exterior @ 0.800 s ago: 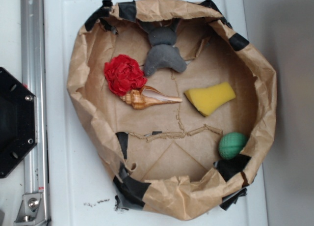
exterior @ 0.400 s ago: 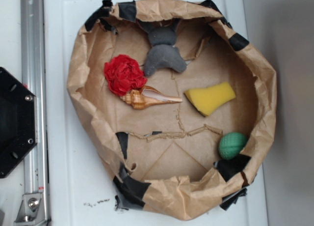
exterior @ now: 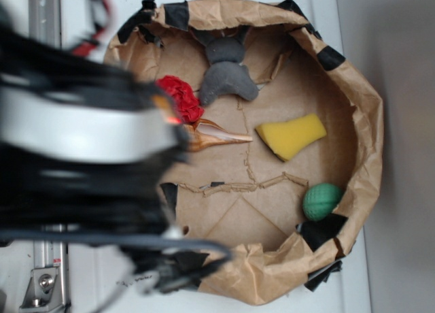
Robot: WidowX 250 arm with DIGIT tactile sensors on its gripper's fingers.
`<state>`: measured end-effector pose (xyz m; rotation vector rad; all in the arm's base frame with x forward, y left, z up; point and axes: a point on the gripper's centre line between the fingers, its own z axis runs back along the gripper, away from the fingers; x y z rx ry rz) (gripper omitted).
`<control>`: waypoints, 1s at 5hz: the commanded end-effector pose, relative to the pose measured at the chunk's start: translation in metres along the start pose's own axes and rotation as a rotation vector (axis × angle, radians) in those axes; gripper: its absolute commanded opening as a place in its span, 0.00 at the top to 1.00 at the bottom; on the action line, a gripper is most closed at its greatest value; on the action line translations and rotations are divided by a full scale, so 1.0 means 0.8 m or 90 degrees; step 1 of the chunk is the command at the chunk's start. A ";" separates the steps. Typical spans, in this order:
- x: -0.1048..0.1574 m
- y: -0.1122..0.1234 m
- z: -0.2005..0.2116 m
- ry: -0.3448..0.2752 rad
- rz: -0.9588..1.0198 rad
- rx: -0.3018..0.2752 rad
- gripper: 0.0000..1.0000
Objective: Grab the gray animal.
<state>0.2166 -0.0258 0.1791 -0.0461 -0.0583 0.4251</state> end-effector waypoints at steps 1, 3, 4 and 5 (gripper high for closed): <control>0.096 0.037 -0.054 -0.138 0.308 0.040 0.00; 0.079 0.084 -0.054 -0.202 0.527 0.094 0.00; 0.079 0.084 -0.054 -0.202 0.527 0.094 0.00; 0.079 0.084 -0.054 -0.202 0.527 0.094 0.00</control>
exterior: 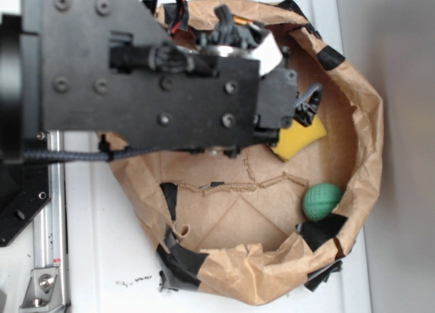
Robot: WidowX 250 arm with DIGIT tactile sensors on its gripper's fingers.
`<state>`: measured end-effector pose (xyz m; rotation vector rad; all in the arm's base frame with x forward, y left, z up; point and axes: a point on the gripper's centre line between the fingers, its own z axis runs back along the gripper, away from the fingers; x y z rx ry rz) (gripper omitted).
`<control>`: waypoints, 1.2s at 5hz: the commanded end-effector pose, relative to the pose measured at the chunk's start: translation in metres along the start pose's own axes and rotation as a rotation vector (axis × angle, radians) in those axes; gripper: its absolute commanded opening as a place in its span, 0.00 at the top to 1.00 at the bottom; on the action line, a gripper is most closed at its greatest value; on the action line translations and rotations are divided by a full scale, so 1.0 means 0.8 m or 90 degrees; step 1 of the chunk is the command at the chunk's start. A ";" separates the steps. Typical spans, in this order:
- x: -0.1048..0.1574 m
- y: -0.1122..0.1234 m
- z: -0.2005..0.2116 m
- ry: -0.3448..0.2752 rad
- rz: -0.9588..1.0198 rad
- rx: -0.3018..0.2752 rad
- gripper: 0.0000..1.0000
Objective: Grab the gray animal.
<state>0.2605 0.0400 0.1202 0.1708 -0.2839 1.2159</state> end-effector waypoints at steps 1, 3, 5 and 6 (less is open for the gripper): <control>0.024 0.021 0.013 -0.013 0.033 -0.020 0.00; 0.014 0.040 -0.033 -0.007 0.024 -0.026 0.00; 0.027 0.057 -0.096 -0.042 0.033 -0.009 0.00; 0.048 0.043 -0.097 -0.043 0.049 -0.013 0.00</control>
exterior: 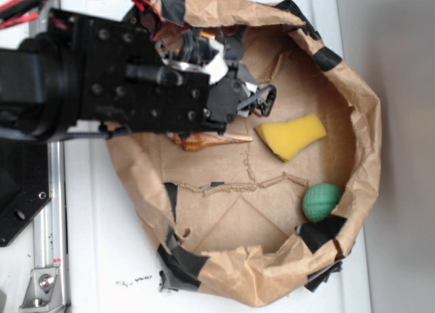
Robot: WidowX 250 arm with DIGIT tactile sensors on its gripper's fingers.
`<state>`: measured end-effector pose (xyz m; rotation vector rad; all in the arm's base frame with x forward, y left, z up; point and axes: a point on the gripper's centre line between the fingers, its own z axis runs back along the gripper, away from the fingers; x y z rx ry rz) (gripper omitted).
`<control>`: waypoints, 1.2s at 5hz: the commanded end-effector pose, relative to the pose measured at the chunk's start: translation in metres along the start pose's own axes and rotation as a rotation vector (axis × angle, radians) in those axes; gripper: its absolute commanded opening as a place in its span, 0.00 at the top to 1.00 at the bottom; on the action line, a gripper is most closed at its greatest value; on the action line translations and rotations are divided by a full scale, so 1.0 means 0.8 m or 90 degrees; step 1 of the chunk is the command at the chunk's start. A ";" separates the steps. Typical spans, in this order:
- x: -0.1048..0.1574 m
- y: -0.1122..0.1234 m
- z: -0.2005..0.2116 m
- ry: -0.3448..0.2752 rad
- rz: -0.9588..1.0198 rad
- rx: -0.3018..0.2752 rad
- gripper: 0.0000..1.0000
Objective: Grab the gray animal.
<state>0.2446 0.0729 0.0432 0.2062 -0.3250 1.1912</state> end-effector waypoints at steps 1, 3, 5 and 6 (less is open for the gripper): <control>0.067 0.009 -0.010 -0.030 0.077 0.013 0.00; 0.084 0.006 -0.021 -0.049 0.086 0.021 0.00; 0.069 0.004 -0.039 -0.048 0.074 0.046 1.00; 0.067 0.004 -0.026 -0.036 0.055 0.032 1.00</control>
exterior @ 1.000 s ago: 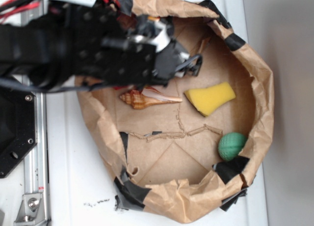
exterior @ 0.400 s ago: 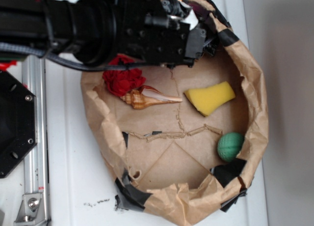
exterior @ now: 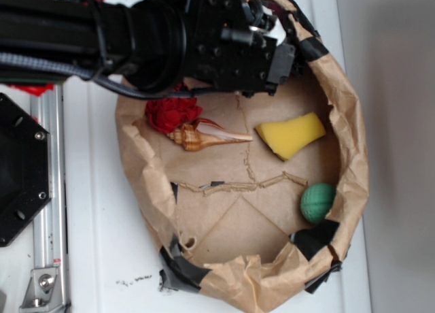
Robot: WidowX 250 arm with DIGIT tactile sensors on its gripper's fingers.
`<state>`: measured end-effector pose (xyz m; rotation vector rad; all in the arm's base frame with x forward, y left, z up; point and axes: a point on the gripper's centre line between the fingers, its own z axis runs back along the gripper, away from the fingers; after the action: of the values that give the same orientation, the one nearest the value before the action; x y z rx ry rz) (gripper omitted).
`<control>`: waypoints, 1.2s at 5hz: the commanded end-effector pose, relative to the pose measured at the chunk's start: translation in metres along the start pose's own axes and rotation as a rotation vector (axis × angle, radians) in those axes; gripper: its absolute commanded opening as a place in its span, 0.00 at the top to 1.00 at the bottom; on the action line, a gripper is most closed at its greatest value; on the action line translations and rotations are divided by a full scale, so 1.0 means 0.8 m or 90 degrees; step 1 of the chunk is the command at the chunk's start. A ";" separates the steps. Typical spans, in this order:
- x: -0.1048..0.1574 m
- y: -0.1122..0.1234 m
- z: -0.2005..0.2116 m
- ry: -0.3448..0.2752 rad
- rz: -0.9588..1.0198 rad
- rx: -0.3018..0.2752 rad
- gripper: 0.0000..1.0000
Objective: Grab the gray animal.
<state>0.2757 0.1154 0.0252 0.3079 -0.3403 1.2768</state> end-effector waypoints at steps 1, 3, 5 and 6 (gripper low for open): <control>0.014 0.019 0.048 0.038 -0.022 -0.062 1.00; -0.006 0.005 0.171 0.131 -0.208 -0.239 1.00; -0.039 -0.025 0.202 0.213 -0.520 -0.281 1.00; -0.041 -0.036 0.197 0.128 -0.603 -0.289 1.00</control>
<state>0.2780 -0.0085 0.1378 -0.0614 -0.2006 0.3023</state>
